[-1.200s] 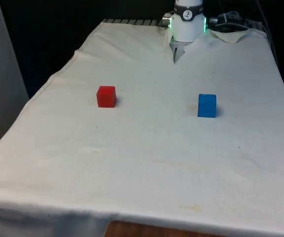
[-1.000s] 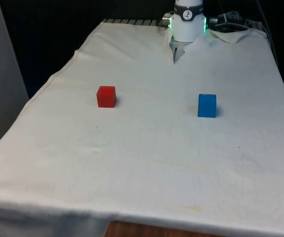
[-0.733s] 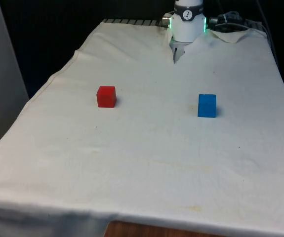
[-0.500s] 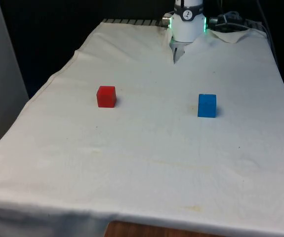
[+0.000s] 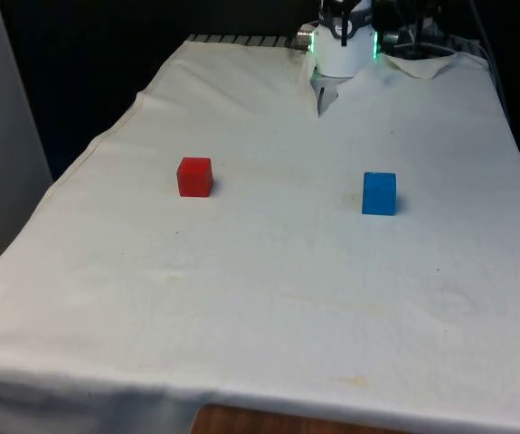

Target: Stack the two cubes.

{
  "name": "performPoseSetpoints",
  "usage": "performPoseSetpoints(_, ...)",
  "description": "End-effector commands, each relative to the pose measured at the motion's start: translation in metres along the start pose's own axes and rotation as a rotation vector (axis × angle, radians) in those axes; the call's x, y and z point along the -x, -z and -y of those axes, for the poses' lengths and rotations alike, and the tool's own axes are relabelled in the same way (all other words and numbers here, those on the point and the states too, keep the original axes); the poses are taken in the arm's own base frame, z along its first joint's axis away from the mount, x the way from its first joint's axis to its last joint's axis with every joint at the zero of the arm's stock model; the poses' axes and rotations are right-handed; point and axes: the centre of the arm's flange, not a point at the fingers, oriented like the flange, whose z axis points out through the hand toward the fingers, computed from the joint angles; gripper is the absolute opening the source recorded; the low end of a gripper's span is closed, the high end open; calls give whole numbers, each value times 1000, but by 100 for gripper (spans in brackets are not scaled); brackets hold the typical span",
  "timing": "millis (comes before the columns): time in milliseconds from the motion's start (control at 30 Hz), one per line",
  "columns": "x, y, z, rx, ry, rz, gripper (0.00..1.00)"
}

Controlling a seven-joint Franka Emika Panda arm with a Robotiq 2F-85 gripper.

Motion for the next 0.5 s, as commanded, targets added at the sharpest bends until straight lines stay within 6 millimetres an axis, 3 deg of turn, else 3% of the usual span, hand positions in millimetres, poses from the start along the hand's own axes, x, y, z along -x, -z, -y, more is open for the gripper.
performPoseSetpoints(0, -1, -6, 2, 2, -2, -14, 100)
performPoseSetpoints(467, 2, -49, -2, -15, 6, -48, 100)
